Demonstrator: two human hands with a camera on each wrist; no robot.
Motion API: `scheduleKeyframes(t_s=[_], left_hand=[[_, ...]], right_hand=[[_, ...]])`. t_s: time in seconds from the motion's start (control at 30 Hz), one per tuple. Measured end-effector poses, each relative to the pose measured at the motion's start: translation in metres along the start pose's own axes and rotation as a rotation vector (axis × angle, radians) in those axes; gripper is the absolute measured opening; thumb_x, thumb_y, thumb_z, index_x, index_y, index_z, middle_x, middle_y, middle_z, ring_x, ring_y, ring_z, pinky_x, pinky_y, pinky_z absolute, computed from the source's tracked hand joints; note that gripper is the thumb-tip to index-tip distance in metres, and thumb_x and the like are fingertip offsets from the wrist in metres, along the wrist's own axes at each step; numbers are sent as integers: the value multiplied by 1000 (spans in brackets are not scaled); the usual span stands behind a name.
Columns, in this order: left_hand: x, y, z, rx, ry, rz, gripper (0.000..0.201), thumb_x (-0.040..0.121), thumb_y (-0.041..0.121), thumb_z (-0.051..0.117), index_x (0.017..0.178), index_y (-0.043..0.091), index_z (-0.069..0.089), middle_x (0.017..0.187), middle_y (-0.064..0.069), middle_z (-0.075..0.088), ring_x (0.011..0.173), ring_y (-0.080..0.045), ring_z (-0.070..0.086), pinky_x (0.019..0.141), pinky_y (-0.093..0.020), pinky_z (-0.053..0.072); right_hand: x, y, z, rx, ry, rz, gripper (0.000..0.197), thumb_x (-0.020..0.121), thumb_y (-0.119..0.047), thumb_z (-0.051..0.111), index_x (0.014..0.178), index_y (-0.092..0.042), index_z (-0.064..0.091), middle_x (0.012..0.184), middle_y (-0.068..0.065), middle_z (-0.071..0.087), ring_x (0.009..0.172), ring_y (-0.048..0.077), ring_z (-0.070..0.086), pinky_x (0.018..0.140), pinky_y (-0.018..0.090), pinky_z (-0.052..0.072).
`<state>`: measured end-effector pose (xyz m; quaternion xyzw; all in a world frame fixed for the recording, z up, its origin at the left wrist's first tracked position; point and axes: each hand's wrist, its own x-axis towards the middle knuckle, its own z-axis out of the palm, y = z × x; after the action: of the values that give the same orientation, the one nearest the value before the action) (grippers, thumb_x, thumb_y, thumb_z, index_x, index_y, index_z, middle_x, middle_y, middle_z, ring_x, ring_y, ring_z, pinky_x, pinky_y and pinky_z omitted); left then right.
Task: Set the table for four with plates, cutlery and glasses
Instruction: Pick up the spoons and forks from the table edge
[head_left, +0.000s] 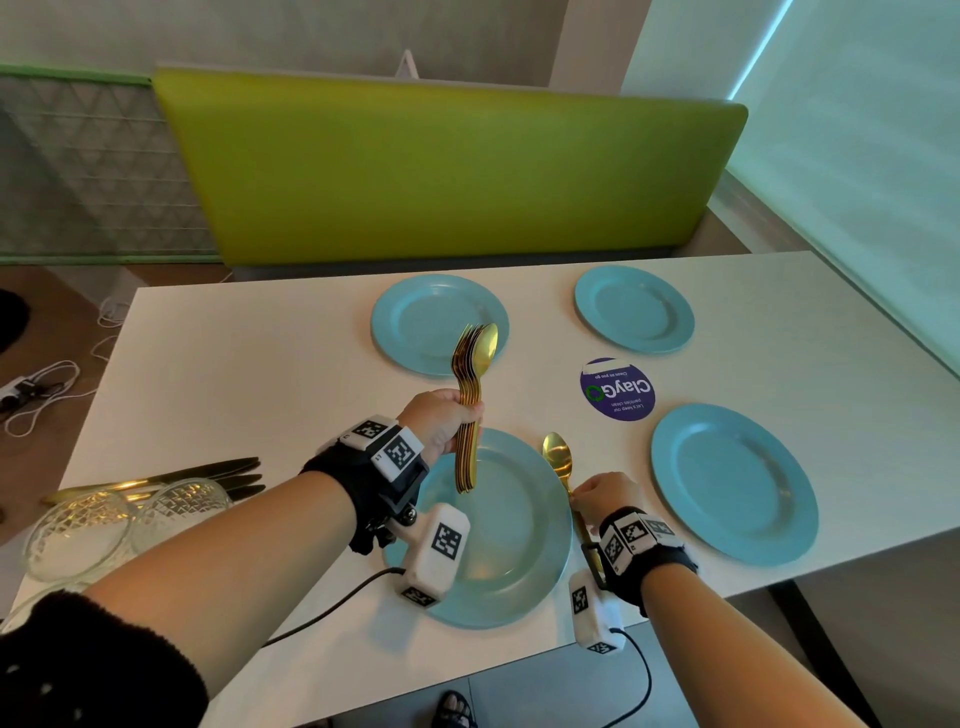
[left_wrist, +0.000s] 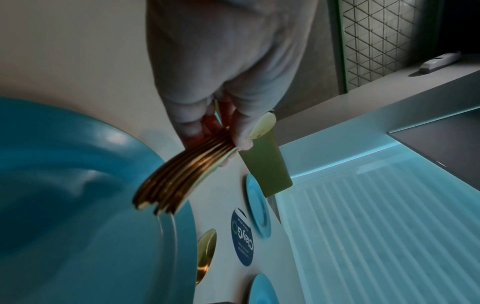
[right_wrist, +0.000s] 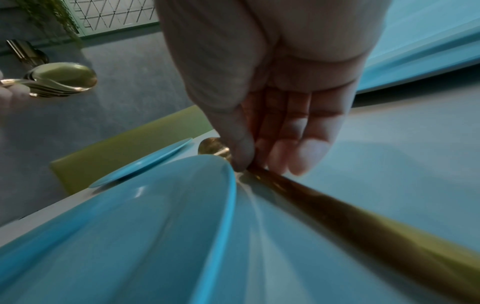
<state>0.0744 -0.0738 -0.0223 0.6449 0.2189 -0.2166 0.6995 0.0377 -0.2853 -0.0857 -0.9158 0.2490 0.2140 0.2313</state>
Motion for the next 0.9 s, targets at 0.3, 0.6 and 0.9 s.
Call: scheduleKeyframes(t_s=[0.3,0.6,0.9], left_hand=[[0,-4,0,11,13,-8,13,90,6,59,78,9,55,72,-6,57,63,-17,55,65,-29,50],[-1,-5,3,25,32,-3,14,89,8,60,77,10,56,73,-6,57,64,-17,55,66,-29,50],[-7,-9,11,24,53,18,17,91,7,58,75,12,53,68,-5,55,54,-12,55,48,-19,49]], right_hand=[[-4,0,-4,17,-20,-14,12,80,-21,61,79,-16,72,95,9,74,93,27,68,82,30,55],[-6,2,-6,72,-25,-36,22,77,-19,64,57,-24,57,82,5,71,81,24,67,76,27,54],[-7,5,-14,95,-23,-52,26,80,-18,65,56,-23,55,75,3,64,73,22,58,77,27,53]])
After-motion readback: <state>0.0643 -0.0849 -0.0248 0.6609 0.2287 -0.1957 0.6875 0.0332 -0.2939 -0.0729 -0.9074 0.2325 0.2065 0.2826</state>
